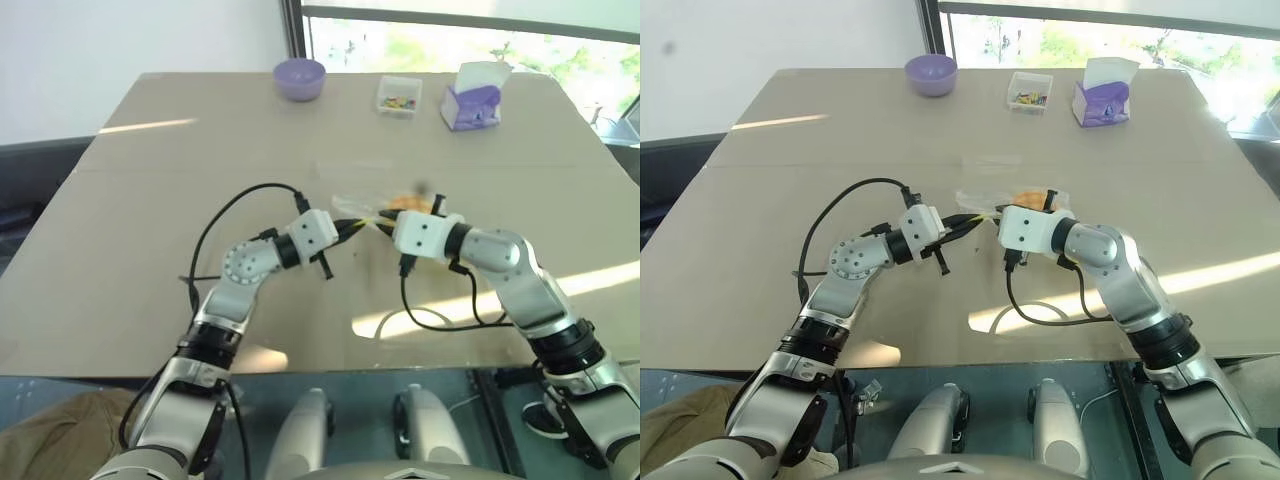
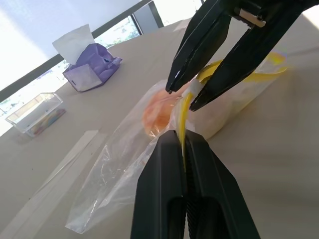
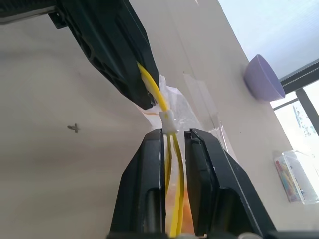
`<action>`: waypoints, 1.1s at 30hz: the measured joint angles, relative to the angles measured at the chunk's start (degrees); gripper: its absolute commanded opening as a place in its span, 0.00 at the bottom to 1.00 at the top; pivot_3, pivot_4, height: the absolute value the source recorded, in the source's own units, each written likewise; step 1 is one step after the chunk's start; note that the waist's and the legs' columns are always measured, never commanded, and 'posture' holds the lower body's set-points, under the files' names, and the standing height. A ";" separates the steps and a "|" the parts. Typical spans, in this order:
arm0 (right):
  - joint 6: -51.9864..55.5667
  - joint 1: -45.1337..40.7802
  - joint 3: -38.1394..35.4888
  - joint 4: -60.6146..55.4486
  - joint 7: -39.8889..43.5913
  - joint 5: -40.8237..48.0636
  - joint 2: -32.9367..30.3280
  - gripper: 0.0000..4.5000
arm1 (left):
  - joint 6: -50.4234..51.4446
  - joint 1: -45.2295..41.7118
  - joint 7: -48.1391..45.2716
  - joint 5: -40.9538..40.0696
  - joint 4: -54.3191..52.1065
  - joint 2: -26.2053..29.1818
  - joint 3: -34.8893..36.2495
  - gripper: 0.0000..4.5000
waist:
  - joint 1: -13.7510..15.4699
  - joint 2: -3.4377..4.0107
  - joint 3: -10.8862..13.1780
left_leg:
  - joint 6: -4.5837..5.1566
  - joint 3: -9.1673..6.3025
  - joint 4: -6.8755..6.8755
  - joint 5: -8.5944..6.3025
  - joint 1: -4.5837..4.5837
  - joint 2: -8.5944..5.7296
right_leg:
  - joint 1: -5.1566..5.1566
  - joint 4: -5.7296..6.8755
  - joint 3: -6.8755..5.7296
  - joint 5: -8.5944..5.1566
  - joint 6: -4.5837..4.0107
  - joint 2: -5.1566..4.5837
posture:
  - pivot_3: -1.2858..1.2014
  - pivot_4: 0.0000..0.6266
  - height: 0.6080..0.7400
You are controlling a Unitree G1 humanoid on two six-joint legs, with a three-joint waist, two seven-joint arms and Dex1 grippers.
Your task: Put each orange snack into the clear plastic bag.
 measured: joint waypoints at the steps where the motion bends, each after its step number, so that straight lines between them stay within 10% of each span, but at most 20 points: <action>1: 0.50 0.28 -0.05 -1.20 0.36 0.07 -0.18 0.16 | 0.04 0.05 0.00 0.00 0.00 0.02 0.00 0.00 | 0.00 0.00 0.00 | 0.00 0.00 0.00 0.00 0.00 0.00 | 0.00 0.00 0.00 0.00 0.00 0.00 | 0.52 0.24 0.44; 33: 1.62 -1.30 -0.03 -0.62 1.19 0.17 0.03 0.16 | 2.37 1.11 0.09 -0.02 -2.78 0.04 0.00 0.00 | -0.04 0.00 0.00 | 0.00 0.00 0.00 0.00 0.01 0.00 | 0.00 0.00 0.00 0.00 0.00 0.00 | 0.52 0.24 0.44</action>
